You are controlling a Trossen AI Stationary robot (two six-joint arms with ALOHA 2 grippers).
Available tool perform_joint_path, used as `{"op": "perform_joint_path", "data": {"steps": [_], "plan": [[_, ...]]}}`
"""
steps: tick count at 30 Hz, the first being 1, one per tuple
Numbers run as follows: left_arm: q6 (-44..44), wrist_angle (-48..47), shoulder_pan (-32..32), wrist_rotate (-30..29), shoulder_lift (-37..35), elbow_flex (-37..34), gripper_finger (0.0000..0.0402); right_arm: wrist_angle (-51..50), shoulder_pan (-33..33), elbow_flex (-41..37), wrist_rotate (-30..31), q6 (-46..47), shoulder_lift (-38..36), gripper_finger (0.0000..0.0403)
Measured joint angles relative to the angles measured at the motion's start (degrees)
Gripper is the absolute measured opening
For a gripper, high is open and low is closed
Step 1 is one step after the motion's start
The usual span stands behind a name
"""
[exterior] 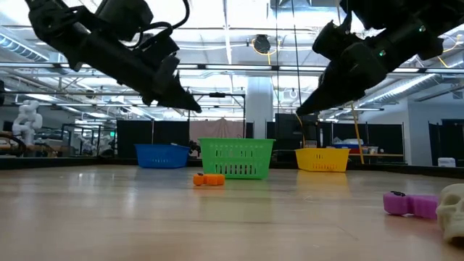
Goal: Sort Halloween decoration
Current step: Put the purple skeleton toy into the green bin
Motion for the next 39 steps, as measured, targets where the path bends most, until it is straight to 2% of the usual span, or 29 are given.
{"op": "perform_joint_path", "data": {"steps": [5,12,17,25,35,39], "plan": [[-0.16,0.01,-1.86,-0.03,0.02,-0.32,0.0001,-13.30,3.65,2.59,-0.02,6.92,-2.57,0.0000],[0.14,0.69,-2.60,0.01,0.02,-0.32,0.0002,-31.94,12.62,6.19,-0.21,21.11,-3.25,0.0000],[0.16,0.80,-2.57,0.02,0.02,-0.32,0.0002,-36.70,20.06,8.40,-0.24,30.84,-3.23,0.0000],[0.67,0.90,-2.57,0.08,0.02,-0.32,0.0002,-30.87,28.13,9.37,-0.17,37.14,-1.15,0.0014],[5.49,3.54,-2.48,0.32,0.02,-0.32,0.0002,-9.32,30.85,9.37,-0.18,35.64,12.95,0.0126],[6.24,3.49,-2.44,0.32,0.02,-0.32,0.0002,-1.61,30.98,9.37,-0.04,34.16,18.01,0.0155]]}}
